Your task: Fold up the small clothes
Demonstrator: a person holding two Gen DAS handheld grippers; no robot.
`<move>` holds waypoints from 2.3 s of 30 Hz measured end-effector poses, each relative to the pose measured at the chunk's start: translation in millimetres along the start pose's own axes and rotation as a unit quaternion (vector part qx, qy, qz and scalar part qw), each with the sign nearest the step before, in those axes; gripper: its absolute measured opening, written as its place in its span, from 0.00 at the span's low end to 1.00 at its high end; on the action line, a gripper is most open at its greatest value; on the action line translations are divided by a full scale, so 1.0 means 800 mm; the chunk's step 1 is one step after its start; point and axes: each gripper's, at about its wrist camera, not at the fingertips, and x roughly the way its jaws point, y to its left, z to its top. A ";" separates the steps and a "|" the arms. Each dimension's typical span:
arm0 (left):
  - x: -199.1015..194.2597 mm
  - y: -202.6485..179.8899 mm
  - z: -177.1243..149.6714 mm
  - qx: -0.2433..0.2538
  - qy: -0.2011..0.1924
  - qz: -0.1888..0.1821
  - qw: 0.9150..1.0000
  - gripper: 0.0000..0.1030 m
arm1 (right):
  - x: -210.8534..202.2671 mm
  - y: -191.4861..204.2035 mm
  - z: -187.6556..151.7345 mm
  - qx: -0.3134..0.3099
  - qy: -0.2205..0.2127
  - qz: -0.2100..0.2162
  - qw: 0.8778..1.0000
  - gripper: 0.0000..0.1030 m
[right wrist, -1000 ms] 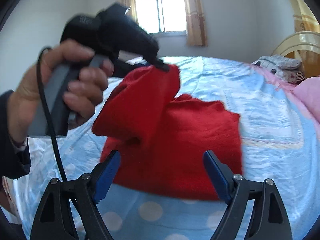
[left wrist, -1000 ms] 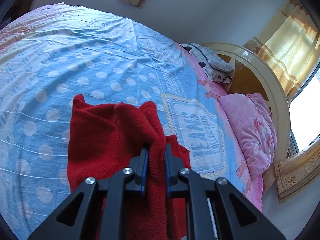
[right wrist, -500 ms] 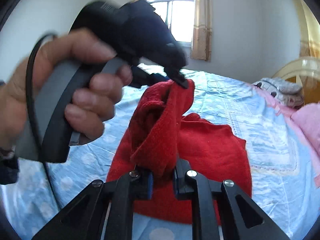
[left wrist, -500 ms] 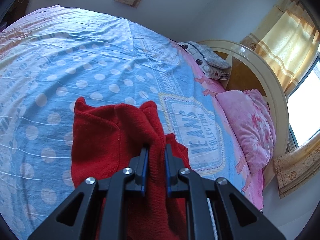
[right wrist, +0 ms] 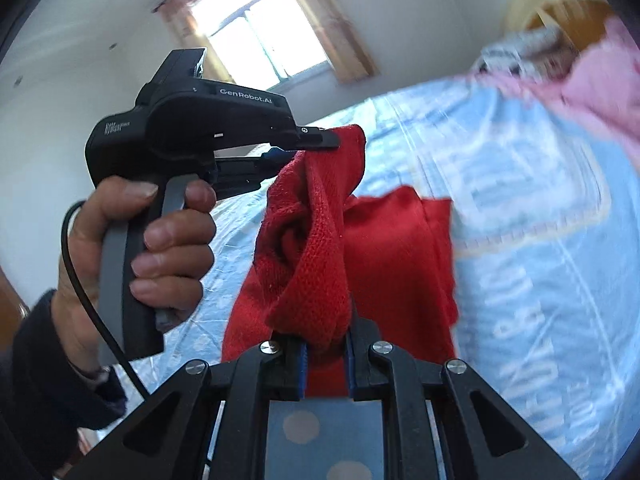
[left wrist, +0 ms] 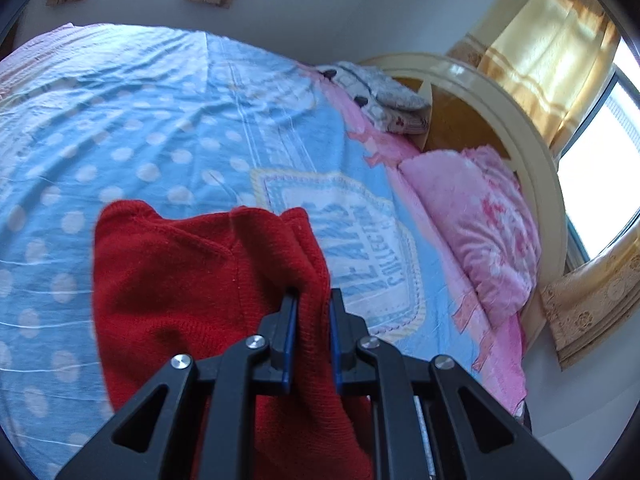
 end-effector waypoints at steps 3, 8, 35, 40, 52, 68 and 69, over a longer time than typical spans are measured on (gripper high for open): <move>0.021 -0.004 -0.010 0.002 0.015 0.006 1.000 0.14 | 0.003 -0.020 -0.005 0.036 0.018 0.005 0.999 0.13; 0.042 -0.015 -0.022 0.016 0.028 0.015 0.999 0.15 | 0.015 -0.051 -0.015 0.098 0.045 0.018 0.994 0.13; -0.041 0.054 -0.171 0.124 -0.067 0.132 0.981 0.73 | 0.054 -0.043 0.075 0.045 0.040 -0.078 0.995 0.51; -0.040 0.067 -0.174 0.107 -0.058 0.111 0.986 0.83 | 0.108 -0.074 0.094 0.052 0.098 -0.102 0.989 0.10; -0.035 0.075 -0.179 0.085 -0.035 0.080 0.993 0.91 | 0.123 -0.062 0.111 -0.030 0.090 -0.162 0.982 0.38; -0.039 0.077 -0.183 0.089 -0.035 0.080 0.992 0.96 | 0.224 -0.086 0.158 -0.057 0.165 -0.221 0.960 0.07; -0.039 0.077 -0.183 0.088 -0.034 0.080 0.992 0.97 | 0.222 -0.085 0.156 -0.064 0.162 -0.219 0.960 0.07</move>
